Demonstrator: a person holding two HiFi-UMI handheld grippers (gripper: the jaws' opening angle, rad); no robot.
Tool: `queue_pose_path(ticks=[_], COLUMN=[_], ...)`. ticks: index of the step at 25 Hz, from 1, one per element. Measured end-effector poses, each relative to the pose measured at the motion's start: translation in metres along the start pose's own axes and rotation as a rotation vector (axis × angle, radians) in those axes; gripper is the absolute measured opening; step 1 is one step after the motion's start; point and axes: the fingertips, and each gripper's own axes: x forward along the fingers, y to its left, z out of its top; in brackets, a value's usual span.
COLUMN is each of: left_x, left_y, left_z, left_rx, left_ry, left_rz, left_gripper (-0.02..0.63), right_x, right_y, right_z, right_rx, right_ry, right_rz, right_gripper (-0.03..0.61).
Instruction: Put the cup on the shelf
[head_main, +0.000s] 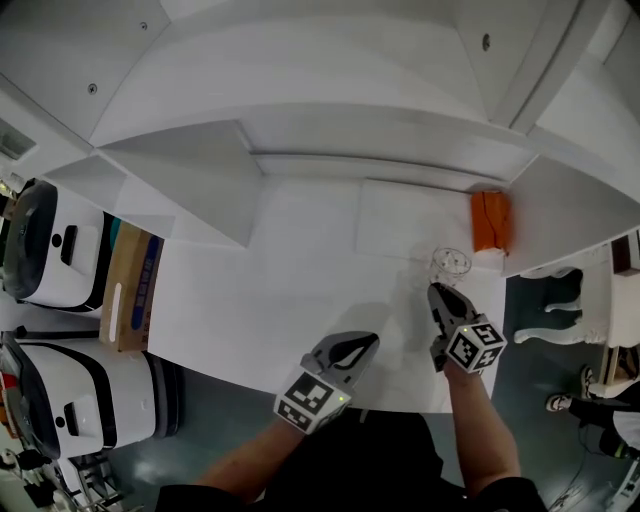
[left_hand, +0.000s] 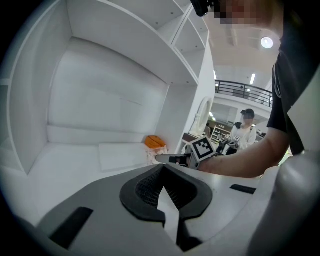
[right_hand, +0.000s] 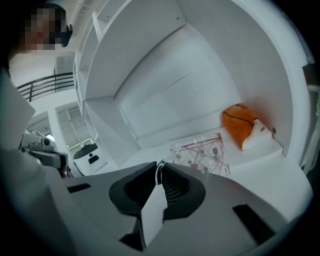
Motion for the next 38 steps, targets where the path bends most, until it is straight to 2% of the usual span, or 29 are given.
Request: queue_pose_path(ticks=[6,12,20,28,34,38], left_x=[-0.006,-0.024,-0.041,-0.060,-0.078,-0.091], left_y=[-0.004,0.001,0.002,-0.020,-0.035,-0.045], left_z=[0.018,0.034,0.043,0.054,0.045,0.040], left_rx=[0.011,0.011,0.013,-0.024,-0.025,-0.030], left_ry=[-0.039,-0.090,-0.102,-0.150,-0.138,-0.153], left_rz=[-0.013,-0.008,0.004,0.086,0.149,0.180], left_gripper=[0.003,0.003,0.003,0.003,0.003,0.003], right_x=[-0.011,-0.032,-0.064,-0.097,-0.112,-0.117], right_y=[0.022,0.063,0.115,0.154,0.169,0.180], right_z=[0.008,0.031,0.060,0.065,0.066,0.052], right_rx=[-0.102,-0.139,-0.159,-0.188,-0.182,-0.182], right_ry=[0.033,0.015,-0.052,-0.061,-0.090,-0.072], right_rz=[0.024,0.066,0.117,0.240,0.304,0.332], right_gripper=[0.037,0.037,0.037,0.037,0.037,0.037])
